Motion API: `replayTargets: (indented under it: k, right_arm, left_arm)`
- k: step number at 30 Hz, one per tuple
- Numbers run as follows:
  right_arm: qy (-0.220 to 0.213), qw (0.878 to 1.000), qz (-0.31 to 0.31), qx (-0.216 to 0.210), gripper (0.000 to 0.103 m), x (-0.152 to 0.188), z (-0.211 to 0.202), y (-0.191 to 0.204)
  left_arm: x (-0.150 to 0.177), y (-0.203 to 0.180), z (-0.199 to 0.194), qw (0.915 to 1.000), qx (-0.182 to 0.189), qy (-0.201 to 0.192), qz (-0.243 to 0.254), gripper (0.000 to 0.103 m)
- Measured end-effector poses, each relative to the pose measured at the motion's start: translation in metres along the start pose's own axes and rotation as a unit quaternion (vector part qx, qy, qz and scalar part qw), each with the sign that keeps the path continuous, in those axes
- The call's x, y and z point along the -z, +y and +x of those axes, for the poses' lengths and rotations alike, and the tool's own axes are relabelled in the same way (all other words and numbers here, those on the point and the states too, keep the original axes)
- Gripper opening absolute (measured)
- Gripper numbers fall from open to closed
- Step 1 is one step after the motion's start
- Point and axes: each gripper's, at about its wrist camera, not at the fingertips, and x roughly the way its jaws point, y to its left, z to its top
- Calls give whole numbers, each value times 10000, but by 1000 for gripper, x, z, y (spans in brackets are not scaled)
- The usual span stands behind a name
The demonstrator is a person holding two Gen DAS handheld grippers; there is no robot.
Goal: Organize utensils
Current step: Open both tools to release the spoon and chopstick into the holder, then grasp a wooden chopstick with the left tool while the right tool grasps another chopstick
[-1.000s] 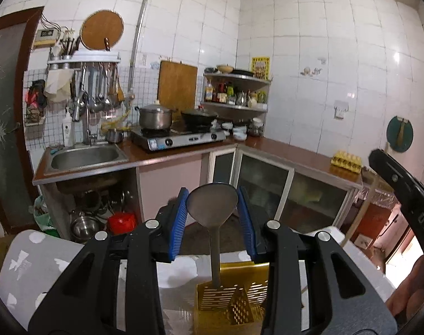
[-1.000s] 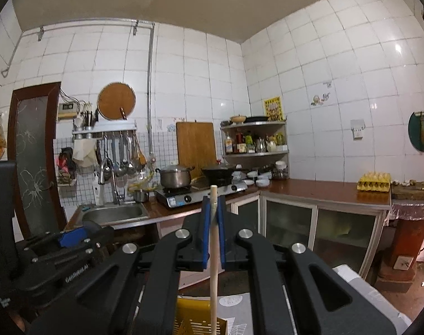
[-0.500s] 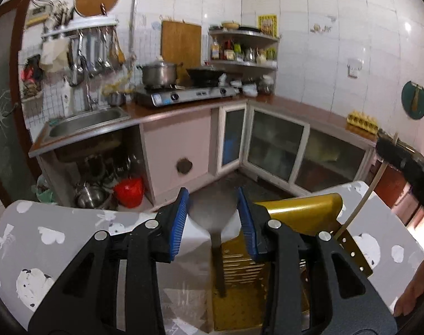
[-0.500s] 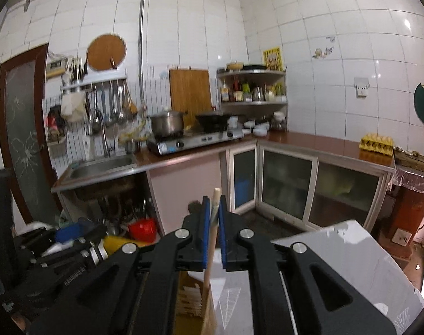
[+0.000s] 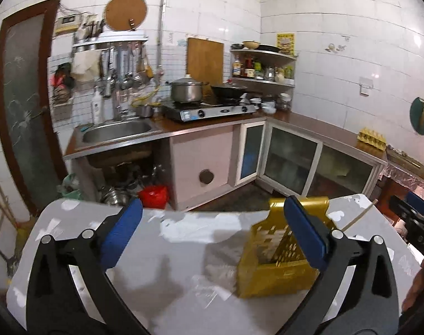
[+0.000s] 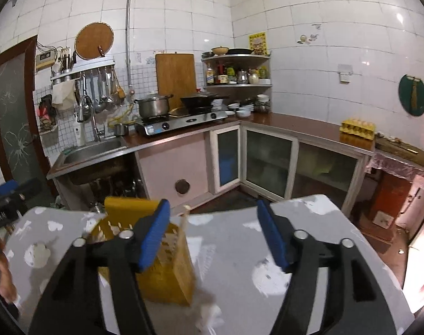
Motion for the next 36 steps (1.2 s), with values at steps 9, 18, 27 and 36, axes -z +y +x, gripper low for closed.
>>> replayTargets:
  k: [9, 18, 27, 36]
  right_arm:
    - [773, 9967, 40, 239, 72, 77, -22, -14]
    - [1713, 9839, 244, 454, 71, 160, -10, -19]
    - [2205, 9724, 186, 735, 71, 188, -7, 0]
    - [2532, 9653, 255, 589, 38, 194, -11, 17]
  left_arm:
    - [71, 17, -14, 9981, -153, 595, 66, 98]
    - [157, 11, 6, 9866, -212, 1603, 210, 98]
    - [189, 8, 18, 9775, -347, 2076, 142, 98]
    - [194, 7, 18, 9766, -358, 2116, 149, 98]
